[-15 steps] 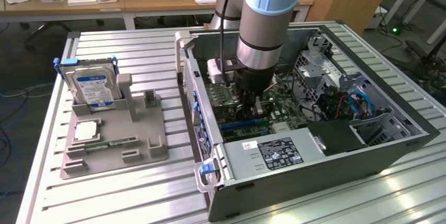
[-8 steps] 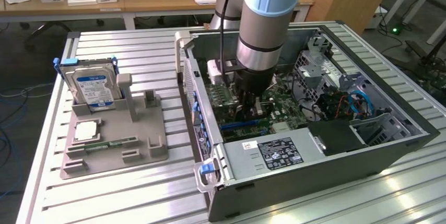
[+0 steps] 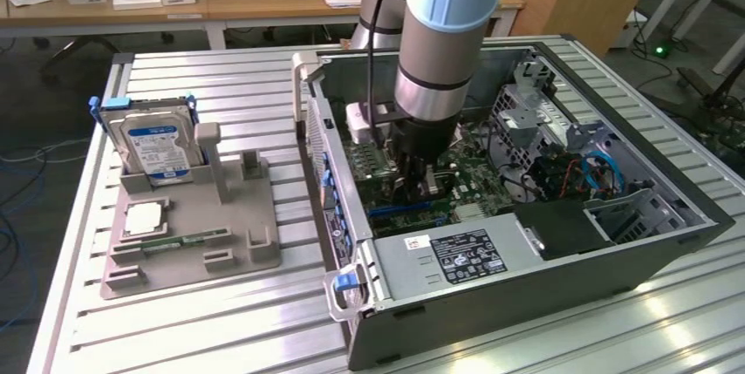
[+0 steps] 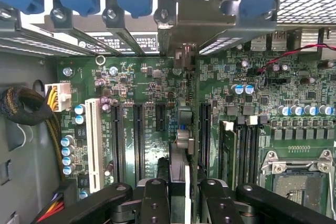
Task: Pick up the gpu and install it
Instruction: 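Insert the gpu into the slot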
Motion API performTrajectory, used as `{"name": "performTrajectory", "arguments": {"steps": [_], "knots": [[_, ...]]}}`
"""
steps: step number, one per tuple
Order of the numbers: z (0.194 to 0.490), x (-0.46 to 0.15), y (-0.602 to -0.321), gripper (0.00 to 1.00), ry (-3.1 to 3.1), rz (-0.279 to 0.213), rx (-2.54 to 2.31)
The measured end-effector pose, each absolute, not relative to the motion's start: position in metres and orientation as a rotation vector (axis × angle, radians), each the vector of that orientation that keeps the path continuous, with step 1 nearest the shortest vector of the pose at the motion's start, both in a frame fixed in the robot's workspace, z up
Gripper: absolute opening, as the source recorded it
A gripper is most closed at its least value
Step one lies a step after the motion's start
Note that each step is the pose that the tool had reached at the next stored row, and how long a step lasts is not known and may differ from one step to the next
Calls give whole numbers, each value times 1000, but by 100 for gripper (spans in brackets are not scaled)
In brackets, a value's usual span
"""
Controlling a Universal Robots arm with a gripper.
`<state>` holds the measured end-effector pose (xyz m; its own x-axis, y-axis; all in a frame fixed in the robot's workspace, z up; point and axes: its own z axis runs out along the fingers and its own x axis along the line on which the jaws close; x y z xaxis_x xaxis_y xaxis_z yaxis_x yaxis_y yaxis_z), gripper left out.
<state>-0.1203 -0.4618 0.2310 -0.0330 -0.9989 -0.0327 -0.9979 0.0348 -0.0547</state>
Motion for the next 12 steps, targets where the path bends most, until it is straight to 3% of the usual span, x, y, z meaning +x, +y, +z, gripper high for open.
{"name": "performTrajectory", "arguments": {"steps": [12], "knots": [[229,-121,-461,27,2216,-23,-2142]]}}
